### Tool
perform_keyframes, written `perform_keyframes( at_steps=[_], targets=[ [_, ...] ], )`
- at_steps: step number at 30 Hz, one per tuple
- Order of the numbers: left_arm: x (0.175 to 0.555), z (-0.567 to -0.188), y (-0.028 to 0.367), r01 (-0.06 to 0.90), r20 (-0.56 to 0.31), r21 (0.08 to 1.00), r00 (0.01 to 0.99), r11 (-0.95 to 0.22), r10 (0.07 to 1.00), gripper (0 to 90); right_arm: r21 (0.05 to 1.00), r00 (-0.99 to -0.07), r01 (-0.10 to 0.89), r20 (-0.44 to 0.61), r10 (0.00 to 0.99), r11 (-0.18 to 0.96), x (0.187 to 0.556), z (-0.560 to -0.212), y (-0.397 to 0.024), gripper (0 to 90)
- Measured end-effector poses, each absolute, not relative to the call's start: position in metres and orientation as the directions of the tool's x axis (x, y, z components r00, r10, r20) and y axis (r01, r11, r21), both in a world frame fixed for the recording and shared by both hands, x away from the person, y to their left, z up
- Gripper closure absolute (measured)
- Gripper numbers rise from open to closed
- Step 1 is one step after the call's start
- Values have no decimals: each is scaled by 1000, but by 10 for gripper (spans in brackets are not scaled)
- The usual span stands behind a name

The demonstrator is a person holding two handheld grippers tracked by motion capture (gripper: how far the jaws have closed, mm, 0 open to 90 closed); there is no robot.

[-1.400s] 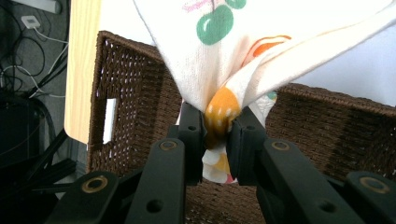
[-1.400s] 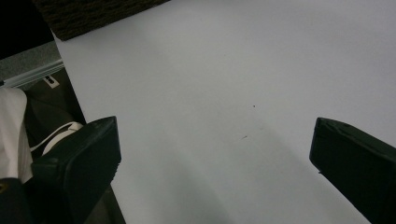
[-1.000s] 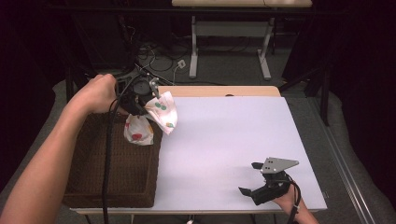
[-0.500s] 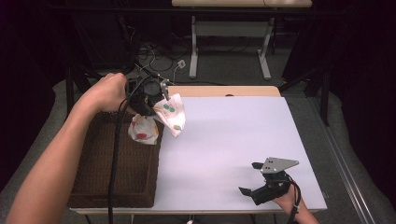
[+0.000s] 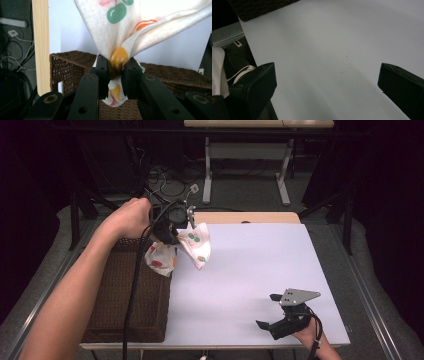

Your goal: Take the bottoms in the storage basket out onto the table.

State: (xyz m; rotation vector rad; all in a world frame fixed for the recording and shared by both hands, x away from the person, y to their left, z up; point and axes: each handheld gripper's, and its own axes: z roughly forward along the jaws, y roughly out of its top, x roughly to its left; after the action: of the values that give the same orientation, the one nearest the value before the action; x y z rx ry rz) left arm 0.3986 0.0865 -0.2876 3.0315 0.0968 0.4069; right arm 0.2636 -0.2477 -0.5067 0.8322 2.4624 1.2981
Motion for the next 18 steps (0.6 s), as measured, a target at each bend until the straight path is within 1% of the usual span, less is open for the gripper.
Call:
perform_keyframes(
  at_steps=[18],
  targets=[
    [399,-293,56,-6,255,108,967,-994,22,767,813,-814,371,51,579,450,263,-506,-248,17]
  ],
)
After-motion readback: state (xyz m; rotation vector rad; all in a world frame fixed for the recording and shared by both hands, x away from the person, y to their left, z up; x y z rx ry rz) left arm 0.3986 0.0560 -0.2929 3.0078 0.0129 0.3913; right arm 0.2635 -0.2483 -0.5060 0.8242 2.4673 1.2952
